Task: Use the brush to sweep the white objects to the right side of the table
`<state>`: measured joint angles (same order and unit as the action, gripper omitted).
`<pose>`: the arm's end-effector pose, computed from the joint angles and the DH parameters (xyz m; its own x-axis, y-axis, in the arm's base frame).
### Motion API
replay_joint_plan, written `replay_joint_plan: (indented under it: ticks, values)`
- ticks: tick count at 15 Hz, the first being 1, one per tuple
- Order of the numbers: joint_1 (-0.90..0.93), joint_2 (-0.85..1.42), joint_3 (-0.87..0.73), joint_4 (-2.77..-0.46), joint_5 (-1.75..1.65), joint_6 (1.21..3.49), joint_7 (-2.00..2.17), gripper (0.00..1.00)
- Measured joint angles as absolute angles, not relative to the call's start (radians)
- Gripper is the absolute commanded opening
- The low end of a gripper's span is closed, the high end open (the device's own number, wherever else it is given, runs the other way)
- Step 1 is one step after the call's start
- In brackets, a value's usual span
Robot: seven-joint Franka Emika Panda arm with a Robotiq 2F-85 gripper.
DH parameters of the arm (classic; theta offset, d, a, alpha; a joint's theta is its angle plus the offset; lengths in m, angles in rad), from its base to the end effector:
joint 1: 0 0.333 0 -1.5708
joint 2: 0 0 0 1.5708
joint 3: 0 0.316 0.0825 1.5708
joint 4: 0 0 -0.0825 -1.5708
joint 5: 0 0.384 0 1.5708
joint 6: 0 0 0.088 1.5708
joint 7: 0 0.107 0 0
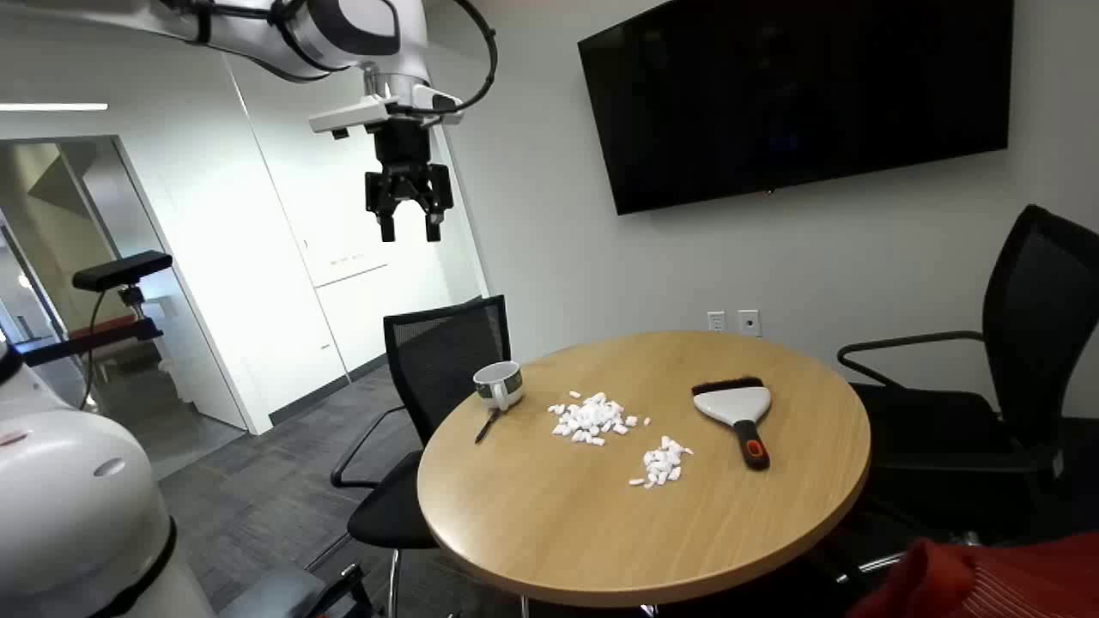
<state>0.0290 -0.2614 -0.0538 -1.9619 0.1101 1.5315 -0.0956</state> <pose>0.4585 -0.0017 0.5721 0.9847 0.0787 -0.1558 0.0572 -0.9887 -0.1383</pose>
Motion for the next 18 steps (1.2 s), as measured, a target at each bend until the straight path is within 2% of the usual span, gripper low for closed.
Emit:
replay_joint_plan:
  ticks: [9, 15, 18]
  values:
    - [0.026, -0.261, -0.053, -1.961, 0.058, 1.556, -0.138, 1.00]
    - [-0.031, -0.237, -0.130, -1.958, -0.066, 1.798, -0.354, 1.00]
    - [-0.061, -0.201, -0.173, -1.942, -0.066, 1.840, -0.398, 1.00]
